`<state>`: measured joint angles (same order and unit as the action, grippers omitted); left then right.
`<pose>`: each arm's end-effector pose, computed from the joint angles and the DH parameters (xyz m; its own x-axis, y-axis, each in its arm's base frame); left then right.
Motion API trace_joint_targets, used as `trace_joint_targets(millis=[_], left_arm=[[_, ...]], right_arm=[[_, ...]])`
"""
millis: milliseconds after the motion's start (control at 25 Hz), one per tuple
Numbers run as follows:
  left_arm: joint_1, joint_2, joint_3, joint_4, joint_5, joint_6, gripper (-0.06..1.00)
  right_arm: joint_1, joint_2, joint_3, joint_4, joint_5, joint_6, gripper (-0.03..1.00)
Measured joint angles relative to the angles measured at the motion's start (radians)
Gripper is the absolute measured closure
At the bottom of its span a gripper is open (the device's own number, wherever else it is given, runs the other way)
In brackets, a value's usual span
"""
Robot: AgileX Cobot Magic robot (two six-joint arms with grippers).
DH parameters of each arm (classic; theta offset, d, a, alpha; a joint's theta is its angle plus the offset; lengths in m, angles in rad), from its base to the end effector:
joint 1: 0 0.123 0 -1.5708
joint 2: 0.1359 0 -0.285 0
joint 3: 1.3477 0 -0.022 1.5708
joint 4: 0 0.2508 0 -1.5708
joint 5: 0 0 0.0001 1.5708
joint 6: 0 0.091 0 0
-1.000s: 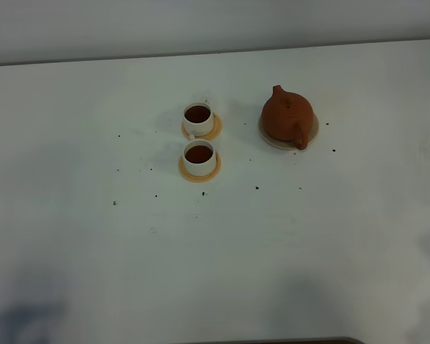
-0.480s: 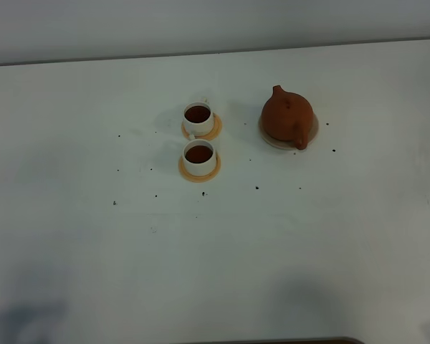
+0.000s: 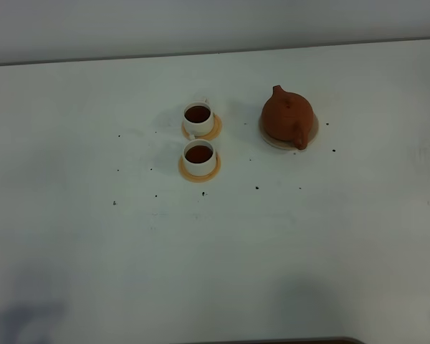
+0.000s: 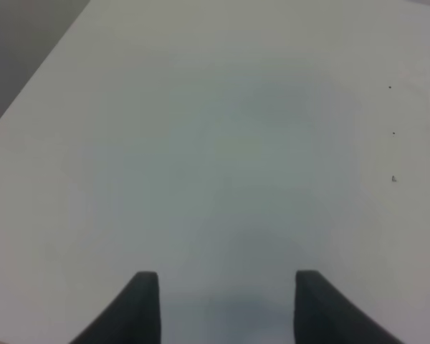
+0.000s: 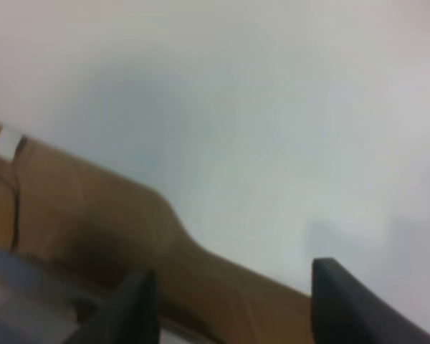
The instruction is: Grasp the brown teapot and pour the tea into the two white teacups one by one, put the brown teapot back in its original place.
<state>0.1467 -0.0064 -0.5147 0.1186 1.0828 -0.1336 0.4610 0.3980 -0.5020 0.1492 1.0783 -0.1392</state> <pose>-0.0101 0.0081 0.2800 -0.4296 -0.1416 -0.8918 -0.2717 0.9621 -0.0219 0.0430 0.0347 0.2676 -0.6549 -0.4008 -0.6407 -0.5615 0.8255 0.0576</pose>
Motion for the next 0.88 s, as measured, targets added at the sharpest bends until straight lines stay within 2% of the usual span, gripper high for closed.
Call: trace_joint_targets(millis=[280,400,520,880], left_arm=[[0.000,0.000,0.000,0.000,0.000,0.000,0.52],[0.000,0.000,0.000,0.000,0.000,0.000,0.52],[0.000,0.000,0.000,0.000,0.000,0.000,0.52],[0.000,0.000,0.000,0.000,0.000,0.000,0.52]], right_arm=[[-0.307,-0.068,0.001,0.004,-0.001,0.003,0.51],[-0.391,-0.087,0.001,0.022,-0.001,0.003,0.51],[-0.428,-0.115,0.001,0.029,-0.001,-0.003,0.51],[-0.436,-0.256,0.001,0.009,0.001,-0.021,0.51]])
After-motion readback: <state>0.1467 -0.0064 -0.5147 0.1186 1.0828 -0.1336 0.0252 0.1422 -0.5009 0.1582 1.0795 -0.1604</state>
